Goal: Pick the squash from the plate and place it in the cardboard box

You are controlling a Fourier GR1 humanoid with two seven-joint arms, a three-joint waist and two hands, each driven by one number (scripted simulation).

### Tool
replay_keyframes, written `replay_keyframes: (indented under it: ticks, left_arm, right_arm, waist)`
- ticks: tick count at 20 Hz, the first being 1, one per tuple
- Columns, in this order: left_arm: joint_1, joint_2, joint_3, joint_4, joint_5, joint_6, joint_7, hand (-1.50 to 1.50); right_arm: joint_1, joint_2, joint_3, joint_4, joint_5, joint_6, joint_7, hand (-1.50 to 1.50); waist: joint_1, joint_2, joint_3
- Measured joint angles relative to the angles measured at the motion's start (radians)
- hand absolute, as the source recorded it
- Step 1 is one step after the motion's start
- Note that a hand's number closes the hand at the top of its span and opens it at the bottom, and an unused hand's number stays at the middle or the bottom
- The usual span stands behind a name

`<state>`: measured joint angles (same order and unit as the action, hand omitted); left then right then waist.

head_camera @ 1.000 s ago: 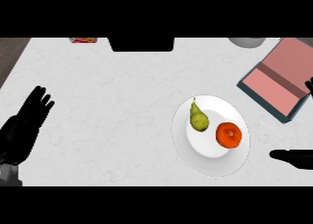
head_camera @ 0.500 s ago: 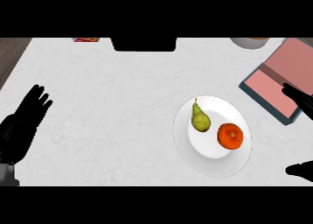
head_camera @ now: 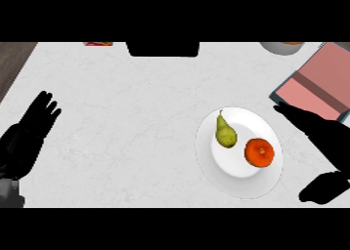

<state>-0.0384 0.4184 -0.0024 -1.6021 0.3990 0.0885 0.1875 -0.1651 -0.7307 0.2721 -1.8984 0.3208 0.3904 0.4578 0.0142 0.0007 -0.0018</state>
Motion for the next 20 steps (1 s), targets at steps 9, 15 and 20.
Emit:
replay_keyframes:
  ticks: [9, 15, 20]
  left_arm:
    - [0.016, -0.024, 0.047, -0.019, -0.017, -0.033, 0.016, 0.0]
    - [0.031, -0.058, 0.068, -0.035, -0.048, -0.054, 0.032, 0.0]
    - [0.013, -0.095, 0.066, -0.06, -0.091, -0.04, 0.063, 0.0]
  right_arm:
    - [-0.055, 0.127, 0.022, 0.043, 0.028, 0.145, 0.159, -1.5]
    - [-0.041, 0.17, -0.018, 0.087, 0.096, 0.208, 0.118, -1.5]
    - [-0.039, 0.224, -0.041, 0.103, 0.147, 0.229, 0.078, -1.5]
  waist:
    - [-0.01, -0.001, 0.001]
    - [-0.011, -0.001, 0.002]
    - [-0.012, -0.001, 0.002]
